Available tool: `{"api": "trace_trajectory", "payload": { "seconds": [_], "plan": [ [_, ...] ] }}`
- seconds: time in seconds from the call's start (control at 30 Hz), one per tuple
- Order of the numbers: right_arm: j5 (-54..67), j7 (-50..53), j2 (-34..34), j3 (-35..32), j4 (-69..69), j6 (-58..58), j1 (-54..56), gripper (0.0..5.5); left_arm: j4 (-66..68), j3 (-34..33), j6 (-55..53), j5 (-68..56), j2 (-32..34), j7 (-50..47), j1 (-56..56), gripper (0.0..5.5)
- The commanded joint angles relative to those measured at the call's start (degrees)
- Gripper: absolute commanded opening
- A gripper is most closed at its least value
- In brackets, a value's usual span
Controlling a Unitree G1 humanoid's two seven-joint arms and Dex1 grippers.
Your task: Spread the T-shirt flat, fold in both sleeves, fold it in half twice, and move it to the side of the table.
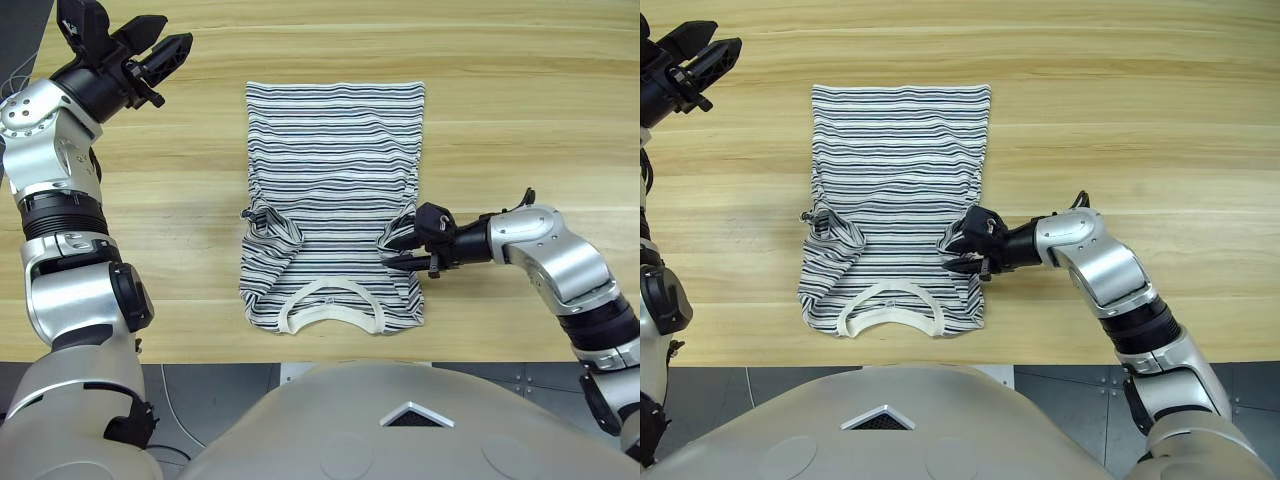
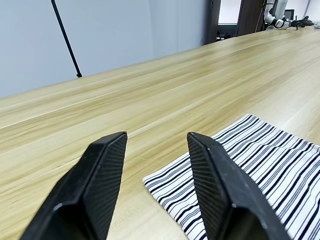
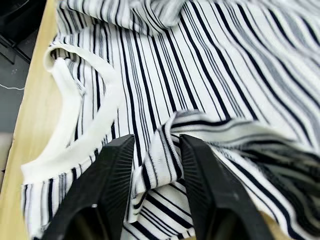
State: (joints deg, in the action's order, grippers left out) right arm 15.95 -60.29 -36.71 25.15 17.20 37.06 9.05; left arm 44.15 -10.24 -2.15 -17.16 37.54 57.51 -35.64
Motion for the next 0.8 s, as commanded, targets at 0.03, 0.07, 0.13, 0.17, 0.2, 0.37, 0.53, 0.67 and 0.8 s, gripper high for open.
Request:
{"api": "trace_trajectory", "payload": {
  "seconds": [0.03,0.07,0.13,0.17,0.2,0.37,0.53,0.67,0.8],
  "plan": [
    [1.08,-0.53,-1.40,-0.73,4.80,1.22,1.28,2.28,-0.77,0.15,-0.14,0.30,-0.21,0.79,0.66,2.27],
    [1.21,-0.42,-1.08,-0.50,5.25,1.48,1.44,2.48,-0.81,0.11,-0.13,0.25,-0.25,0.77,0.68,2.27],
    [1.02,-0.10,0.11,0.62,4.66,1.42,1.66,2.80,-0.81,0.09,-0.14,0.20,-0.41,0.64,0.61,2.27],
    [1.18,0.07,0.92,1.00,4.03,1.26,1.82,3.01,-0.82,0.12,-0.15,0.19,-0.54,0.59,0.55,2.27],
    [1.61,0.29,1.97,1.23,3.21,1.32,2.18,3.12,-0.91,0.12,-0.24,0.16,-0.67,0.48,0.56,2.27],
    [6.02,1.36,8.00,-2.12,-0.66,1.49,4.24,3.97,-0.94,0.42,1.10,0.62,-1.77,0.01,0.43,2.27],
    [13.21,-6.78,-2.10,-24.38,-1.05,-10.16,-0.03,3.97,-23.48,5.25,20.77,9.56,3.61,2.61,18.97,2.27],
    [4.32,-14.81,-11.78,-34.20,-1.44,-32.91,-15.79,3.97,-42.83,8.08,42.39,16.70,16.05,11.39,39.48,2.27],
    [-0.45,-19.05,-14.31,-36.00,2.17,-46.94,-27.87,3.97,-45.80,5.86,63.16,26.00,24.94,10.48,47.22,2.27]
  ]
}}
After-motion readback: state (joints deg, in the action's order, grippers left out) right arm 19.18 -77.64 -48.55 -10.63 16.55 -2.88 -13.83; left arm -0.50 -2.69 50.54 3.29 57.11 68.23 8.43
